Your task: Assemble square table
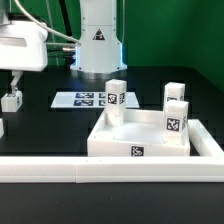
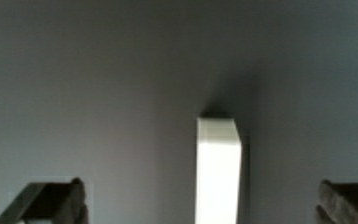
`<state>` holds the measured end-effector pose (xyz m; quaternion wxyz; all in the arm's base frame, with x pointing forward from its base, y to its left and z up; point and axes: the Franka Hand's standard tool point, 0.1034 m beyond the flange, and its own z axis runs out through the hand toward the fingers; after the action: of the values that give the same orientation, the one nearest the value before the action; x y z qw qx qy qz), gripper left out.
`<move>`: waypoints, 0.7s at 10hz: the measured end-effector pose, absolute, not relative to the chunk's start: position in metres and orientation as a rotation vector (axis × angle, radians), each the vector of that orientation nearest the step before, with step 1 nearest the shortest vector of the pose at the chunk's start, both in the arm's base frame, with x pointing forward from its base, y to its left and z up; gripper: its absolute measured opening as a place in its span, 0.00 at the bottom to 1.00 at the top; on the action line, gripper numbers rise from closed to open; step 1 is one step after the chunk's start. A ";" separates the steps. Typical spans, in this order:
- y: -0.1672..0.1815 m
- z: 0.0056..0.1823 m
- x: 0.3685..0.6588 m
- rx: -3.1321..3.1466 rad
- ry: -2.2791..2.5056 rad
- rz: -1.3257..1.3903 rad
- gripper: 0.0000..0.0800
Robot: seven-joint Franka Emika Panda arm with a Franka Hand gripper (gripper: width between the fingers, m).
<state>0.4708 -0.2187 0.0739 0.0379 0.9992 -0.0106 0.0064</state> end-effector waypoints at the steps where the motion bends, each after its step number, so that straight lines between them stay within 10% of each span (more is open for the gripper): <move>1: -0.221 0.070 0.462 3.062 -0.040 0.010 0.81; 7: -0.222 0.057 0.423 3.068 -0.056 -0.047 0.81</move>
Offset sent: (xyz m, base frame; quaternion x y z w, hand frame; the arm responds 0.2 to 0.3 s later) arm -0.0300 0.0000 0.0000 0.0000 0.0000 0.0000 1.0000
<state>0.4233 -0.2219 0.0572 0.0365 0.9991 -0.0182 -0.0153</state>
